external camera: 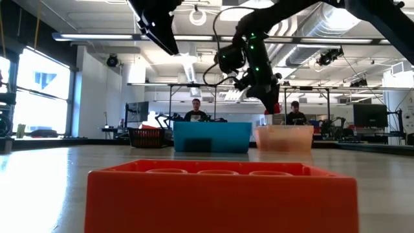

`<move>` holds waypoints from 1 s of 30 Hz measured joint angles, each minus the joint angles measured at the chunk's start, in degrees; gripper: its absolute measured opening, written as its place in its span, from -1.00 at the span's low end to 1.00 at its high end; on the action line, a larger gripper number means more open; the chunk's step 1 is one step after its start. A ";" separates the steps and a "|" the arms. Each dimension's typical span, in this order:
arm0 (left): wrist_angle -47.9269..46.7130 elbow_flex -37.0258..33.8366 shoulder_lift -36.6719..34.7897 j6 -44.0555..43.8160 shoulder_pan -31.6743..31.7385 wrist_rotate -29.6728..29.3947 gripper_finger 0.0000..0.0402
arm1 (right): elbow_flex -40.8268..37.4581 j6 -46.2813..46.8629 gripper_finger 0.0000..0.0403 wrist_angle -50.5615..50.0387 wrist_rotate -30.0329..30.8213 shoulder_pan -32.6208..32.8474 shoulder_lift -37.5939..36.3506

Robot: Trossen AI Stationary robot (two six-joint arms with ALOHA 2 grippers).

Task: Sort & place blocks by color
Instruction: Put the red game piece into the orange bin

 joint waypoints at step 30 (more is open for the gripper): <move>6.47 -0.02 0.00 -4.55 6.39 0.22 0.01 | -0.11 -18.25 -0.22 5.05 -21.01 -18.60 0.00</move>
